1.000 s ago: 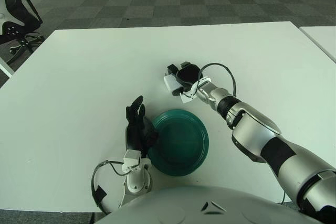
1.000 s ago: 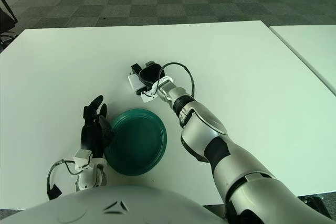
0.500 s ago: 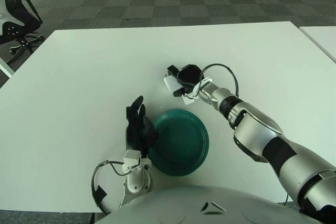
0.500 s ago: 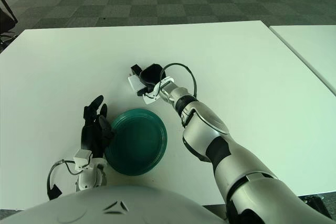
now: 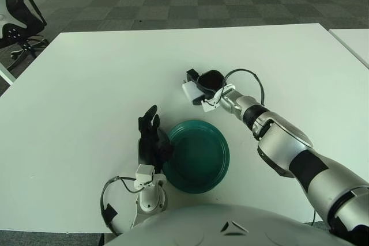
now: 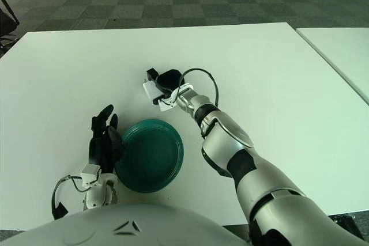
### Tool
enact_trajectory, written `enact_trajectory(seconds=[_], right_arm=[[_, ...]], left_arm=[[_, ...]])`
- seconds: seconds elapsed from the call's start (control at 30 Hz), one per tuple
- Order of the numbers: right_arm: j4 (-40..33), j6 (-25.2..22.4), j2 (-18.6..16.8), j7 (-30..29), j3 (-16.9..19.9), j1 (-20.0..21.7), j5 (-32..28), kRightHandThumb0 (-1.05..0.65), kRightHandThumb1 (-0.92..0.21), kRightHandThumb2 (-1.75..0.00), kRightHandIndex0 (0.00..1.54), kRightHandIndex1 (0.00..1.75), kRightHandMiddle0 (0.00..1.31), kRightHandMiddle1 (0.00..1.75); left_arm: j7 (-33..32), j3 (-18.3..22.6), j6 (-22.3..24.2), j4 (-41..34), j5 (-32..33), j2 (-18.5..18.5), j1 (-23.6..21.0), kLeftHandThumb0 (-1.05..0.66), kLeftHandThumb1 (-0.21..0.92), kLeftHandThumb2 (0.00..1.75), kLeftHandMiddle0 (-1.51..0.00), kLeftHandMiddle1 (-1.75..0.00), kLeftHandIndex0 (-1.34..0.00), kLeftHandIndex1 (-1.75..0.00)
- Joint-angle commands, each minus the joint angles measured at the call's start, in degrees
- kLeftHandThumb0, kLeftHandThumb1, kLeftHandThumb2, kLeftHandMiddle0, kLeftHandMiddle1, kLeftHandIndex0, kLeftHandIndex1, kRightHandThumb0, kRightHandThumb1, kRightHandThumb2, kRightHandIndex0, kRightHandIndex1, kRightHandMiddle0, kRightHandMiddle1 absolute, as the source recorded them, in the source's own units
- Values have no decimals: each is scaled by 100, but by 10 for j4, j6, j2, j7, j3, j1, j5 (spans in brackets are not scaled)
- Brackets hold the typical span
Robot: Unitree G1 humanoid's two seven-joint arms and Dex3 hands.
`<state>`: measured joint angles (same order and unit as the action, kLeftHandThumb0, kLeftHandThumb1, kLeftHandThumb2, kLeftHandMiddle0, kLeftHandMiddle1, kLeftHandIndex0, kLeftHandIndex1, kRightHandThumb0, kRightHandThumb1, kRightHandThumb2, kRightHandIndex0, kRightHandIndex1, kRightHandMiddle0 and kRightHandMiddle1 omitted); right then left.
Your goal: Put the charger into the plate.
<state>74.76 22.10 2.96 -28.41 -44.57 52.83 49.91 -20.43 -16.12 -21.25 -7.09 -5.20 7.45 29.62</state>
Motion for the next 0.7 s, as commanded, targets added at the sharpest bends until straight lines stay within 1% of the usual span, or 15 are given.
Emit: enact_trajectory(seconds=[0.0,0.07,0.13,0.23,0.27,0.3,0.4,0.47,0.53,0.67], right_arm=[[-45,27,30,-13,33,25,-26,-38,-70,-83,74,175,34,175],[-65,34,38,-18,42,20,-28,-39,-69,-84,76,175,34,175],[-103,40,50,-16,52,9,-32,-39,-67,-87,78,175,36,175],[-150,37,60,-8,64,-9,-34,-40,-64,-91,82,175,38,175],[-191,33,68,-1,71,-25,-37,-40,-63,-92,83,175,38,175],[-259,28,82,16,83,-52,-43,-40,-63,-93,84,175,38,175],[-425,14,119,71,107,-118,-57,-40,-59,-97,89,175,41,175],[-472,18,135,84,112,-137,-55,-41,-58,-99,91,175,42,175],[-491,23,143,86,114,-147,-50,-41,-57,-100,92,175,42,175],[-560,37,169,110,117,-191,-44,-41,-55,-102,92,175,44,175]], left_arm=[[-2,-16,5,-6,3,33,13,-81,92,102,-36,-1,0,-82],[0,-14,4,-5,6,32,13,-81,92,102,-36,-1,0,-85],[0,-13,1,-4,8,32,12,-81,92,103,-37,-1,-1,-86],[1,-11,-2,-5,11,31,12,-81,92,103,-37,-1,-2,-88],[1,-11,-2,-5,10,30,13,-81,92,103,-38,-1,-2,-89],[0,-10,-3,-7,8,29,13,-81,92,103,-38,-1,-2,-89],[1,-8,-2,-15,3,22,16,-81,92,103,-36,0,-2,-90],[2,-6,2,-22,1,18,18,-80,92,102,-35,0,-1,-90],[2,-5,5,-25,-1,16,19,-80,92,102,-35,0,-1,-90],[2,-4,11,-31,-6,13,20,-80,92,101,-34,0,0,-88]])
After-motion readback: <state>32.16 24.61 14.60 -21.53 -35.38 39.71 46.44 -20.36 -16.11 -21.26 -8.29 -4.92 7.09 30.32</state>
